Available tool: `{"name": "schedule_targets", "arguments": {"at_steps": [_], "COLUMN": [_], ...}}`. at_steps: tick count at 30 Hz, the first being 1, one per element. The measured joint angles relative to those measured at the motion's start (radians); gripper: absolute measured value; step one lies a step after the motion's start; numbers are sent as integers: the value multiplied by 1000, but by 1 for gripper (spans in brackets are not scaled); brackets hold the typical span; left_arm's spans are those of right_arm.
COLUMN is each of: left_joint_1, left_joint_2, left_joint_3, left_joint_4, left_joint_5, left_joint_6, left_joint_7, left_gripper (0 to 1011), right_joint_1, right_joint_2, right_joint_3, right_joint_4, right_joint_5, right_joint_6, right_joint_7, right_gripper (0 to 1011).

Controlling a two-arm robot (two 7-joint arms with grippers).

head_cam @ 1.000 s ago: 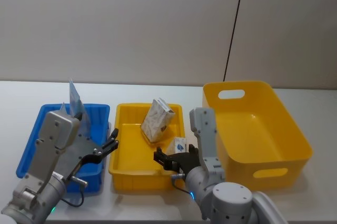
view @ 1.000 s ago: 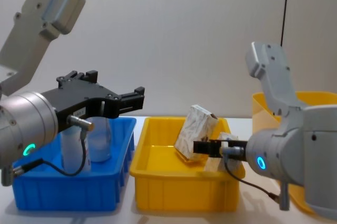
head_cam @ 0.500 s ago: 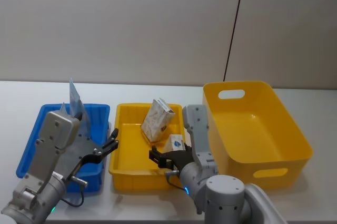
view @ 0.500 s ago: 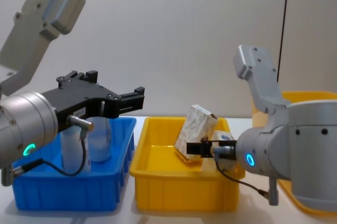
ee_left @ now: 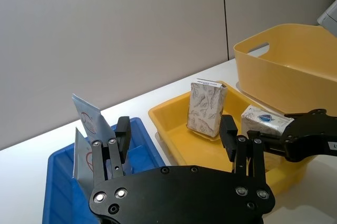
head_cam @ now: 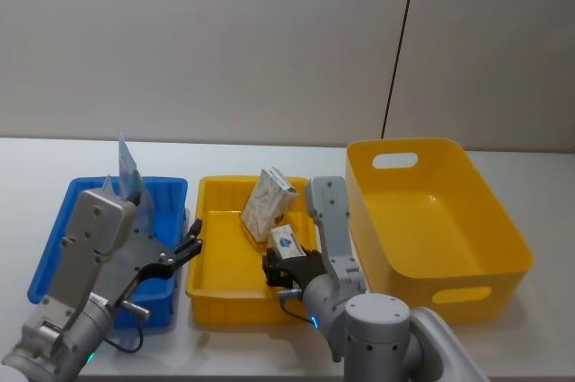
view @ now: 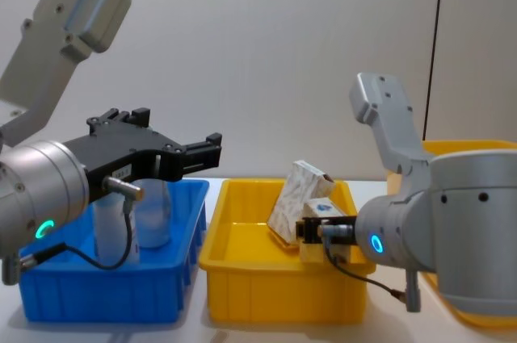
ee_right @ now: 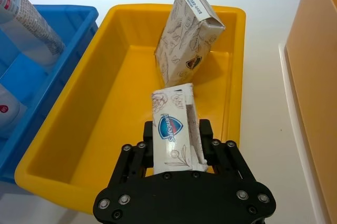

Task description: Bimanual collaborative sorting of washing and personal care products

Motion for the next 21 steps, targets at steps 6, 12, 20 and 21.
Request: {"name": "schedule_targets", "arguments": {"at_steps": [6, 12, 20, 21], "left_joint_1": [0, 0, 0, 0], "left_joint_2": [0, 0, 0, 0], "left_joint_3": [0, 0, 0, 0], "left_joint_4": [0, 0, 0, 0], "left_joint_5": [0, 0, 0, 0], "left_joint_6": [0, 0, 0, 0], "left_joint_7": [0, 0, 0, 0], "left_gripper": [1001, 1001, 1001, 1001], "right_joint_1": [2, -3, -19, -21], "right_joint_2": [-2, 0, 12, 13], "right_joint_3": [-1, -7, -17, -18], "right_joint_4": [3, -5, -43, -48], "right_joint_5": [-11, -27, -55, -57], "right_joint_6": [-6, -39, -108, -114], "right_joint_7": [-2, -4, -4, -4], "right_gripper": [368, 366, 366, 366]}}
